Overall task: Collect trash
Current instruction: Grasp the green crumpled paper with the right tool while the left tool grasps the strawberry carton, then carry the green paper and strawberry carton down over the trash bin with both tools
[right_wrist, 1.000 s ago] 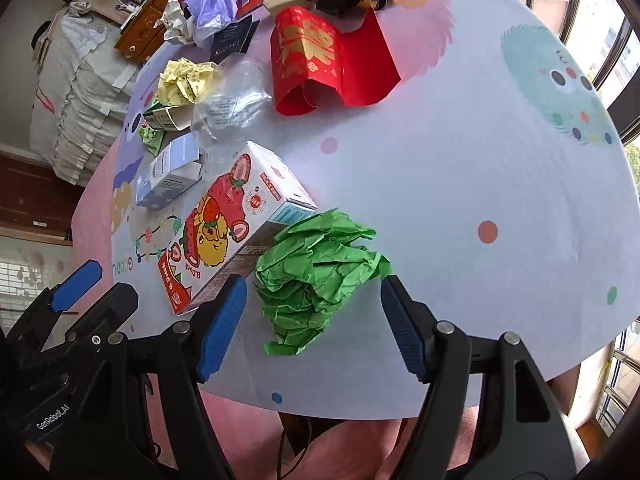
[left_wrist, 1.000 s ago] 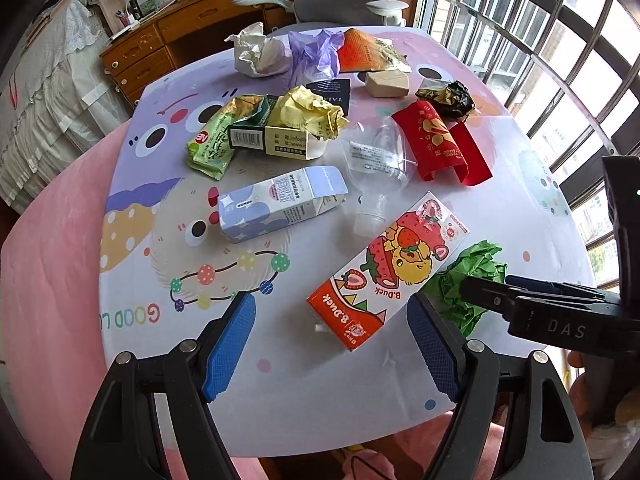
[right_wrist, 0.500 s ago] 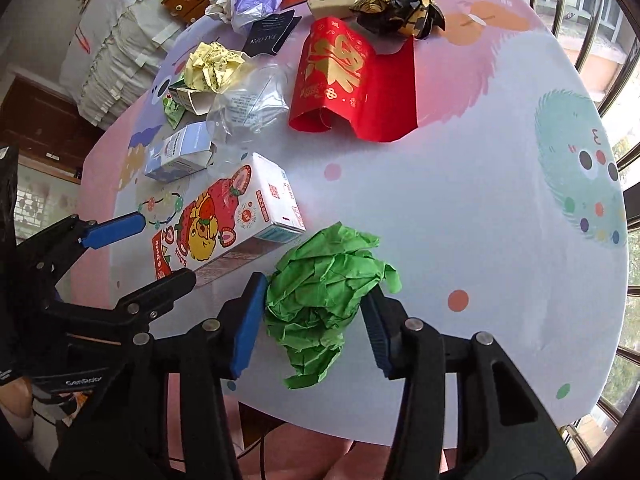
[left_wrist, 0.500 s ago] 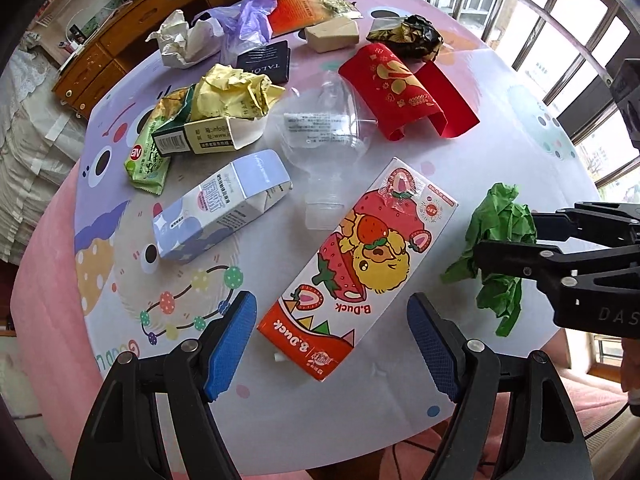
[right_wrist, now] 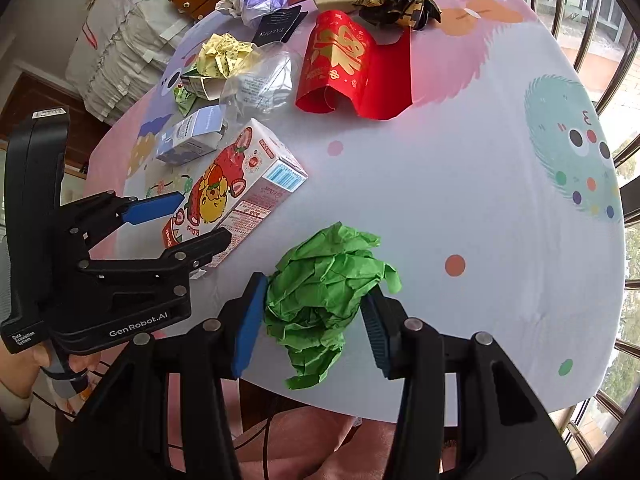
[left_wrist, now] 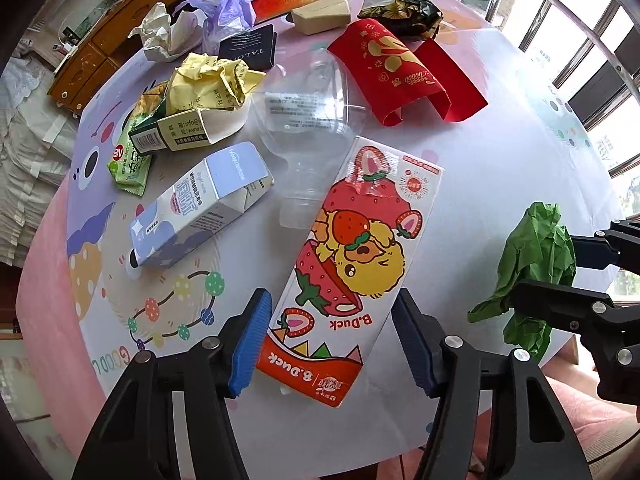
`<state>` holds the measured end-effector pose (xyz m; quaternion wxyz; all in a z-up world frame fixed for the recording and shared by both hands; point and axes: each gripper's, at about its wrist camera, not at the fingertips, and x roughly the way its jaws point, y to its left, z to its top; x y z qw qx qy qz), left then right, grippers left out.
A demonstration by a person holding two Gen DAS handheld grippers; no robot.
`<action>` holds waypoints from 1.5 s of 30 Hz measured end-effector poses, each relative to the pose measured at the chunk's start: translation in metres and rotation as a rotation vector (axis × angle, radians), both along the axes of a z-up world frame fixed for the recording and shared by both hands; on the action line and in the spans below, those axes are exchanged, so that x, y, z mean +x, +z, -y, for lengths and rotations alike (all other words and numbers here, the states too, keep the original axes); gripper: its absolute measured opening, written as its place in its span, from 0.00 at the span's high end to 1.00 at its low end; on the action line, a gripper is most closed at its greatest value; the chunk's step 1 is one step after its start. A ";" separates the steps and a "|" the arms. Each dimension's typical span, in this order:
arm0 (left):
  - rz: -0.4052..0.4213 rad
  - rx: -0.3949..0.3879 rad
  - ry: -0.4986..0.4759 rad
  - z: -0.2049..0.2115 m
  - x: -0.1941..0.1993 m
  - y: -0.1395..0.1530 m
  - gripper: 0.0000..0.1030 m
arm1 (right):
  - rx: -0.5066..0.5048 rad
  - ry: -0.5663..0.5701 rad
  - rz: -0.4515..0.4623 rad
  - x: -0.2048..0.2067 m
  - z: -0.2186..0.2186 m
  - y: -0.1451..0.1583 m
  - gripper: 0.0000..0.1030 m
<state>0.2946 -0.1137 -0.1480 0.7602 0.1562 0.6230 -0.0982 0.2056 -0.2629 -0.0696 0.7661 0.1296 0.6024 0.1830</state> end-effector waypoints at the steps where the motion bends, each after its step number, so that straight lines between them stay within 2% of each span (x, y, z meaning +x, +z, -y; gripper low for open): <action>1: 0.003 0.005 0.002 0.001 -0.004 0.002 0.44 | -0.002 -0.003 0.003 -0.003 0.000 0.001 0.58; 8: 0.078 -0.041 0.031 -0.020 -0.048 0.037 0.45 | -0.027 -0.059 0.066 -0.034 -0.010 0.026 0.58; 14: 0.108 -0.167 0.070 -0.066 -0.118 0.077 0.45 | -0.035 -0.158 0.128 -0.097 -0.032 0.052 0.58; 18: 0.165 -0.186 0.036 -0.095 -0.180 0.092 0.45 | -0.073 -0.169 0.120 -0.147 -0.058 0.047 0.58; 22: 0.192 -0.212 0.018 -0.119 -0.239 0.087 0.45 | -0.129 -0.191 0.113 -0.200 -0.080 0.030 0.58; 24: 0.196 -0.222 0.019 -0.129 -0.265 0.078 0.45 | -0.153 -0.201 0.068 -0.222 -0.087 0.015 0.58; 26: 0.166 -0.230 0.032 -0.135 -0.286 0.063 0.45 | -0.166 -0.199 0.004 -0.240 -0.092 -0.001 0.58; 30: 0.113 -0.248 0.043 -0.142 -0.320 0.032 0.45 | -0.228 -0.191 -0.030 -0.259 -0.095 -0.031 0.58; 34: 0.062 -0.227 0.068 -0.137 -0.339 -0.014 0.45 | -0.252 -0.184 -0.119 -0.261 -0.099 -0.099 0.57; 41: -0.015 -0.175 0.114 -0.129 -0.340 -0.118 0.45 | -0.280 -0.200 -0.252 -0.256 -0.108 -0.239 0.56; 44: -0.023 -0.158 0.139 -0.130 -0.339 -0.154 0.45 | -0.247 -0.237 -0.249 -0.242 -0.105 -0.275 0.46; 45: -0.024 -0.155 0.150 -0.131 -0.338 -0.164 0.45 | -0.225 -0.246 -0.244 -0.239 -0.104 -0.284 0.36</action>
